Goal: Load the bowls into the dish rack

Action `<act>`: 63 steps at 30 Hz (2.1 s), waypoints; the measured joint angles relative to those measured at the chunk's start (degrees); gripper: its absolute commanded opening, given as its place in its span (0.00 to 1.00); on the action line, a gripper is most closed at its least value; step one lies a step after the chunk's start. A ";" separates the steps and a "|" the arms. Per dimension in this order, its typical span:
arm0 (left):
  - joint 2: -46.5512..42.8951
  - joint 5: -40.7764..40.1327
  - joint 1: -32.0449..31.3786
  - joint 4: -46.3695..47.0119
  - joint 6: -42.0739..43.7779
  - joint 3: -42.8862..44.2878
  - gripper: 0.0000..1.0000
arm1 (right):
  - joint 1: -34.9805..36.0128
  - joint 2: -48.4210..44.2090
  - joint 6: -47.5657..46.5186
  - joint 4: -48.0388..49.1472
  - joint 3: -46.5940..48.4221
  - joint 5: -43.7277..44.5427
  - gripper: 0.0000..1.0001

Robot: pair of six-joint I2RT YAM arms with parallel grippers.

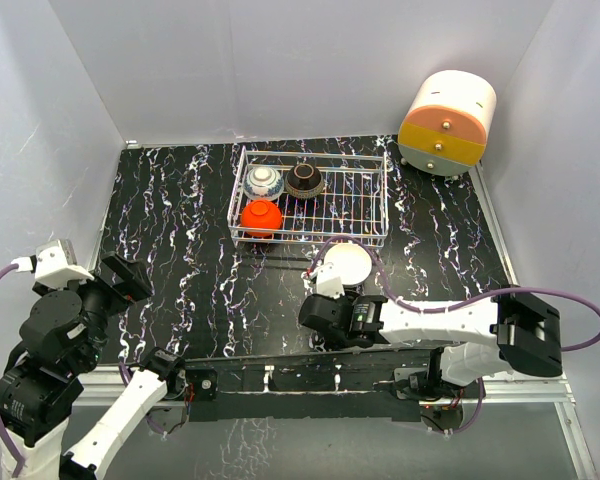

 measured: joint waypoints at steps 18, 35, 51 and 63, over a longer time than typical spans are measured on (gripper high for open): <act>-0.76 -0.52 0.00 -1.01 -0.02 0.11 0.97 | -0.48 -13.92 -3.23 6.29 4.28 -12.85 0.08; -0.92 -2.05 0.00 -4.11 0.07 5.14 0.97 | -35.60 -5.77 0.76 41.13 10.14 -46.31 0.08; -2.14 -4.76 -0.44 -6.91 0.50 8.20 0.97 | -47.41 22.60 20.15 76.59 12.28 -57.24 0.08; -2.21 -5.64 -0.81 -7.56 0.48 9.01 0.97 | -47.98 33.42 26.43 85.50 13.35 -57.64 0.08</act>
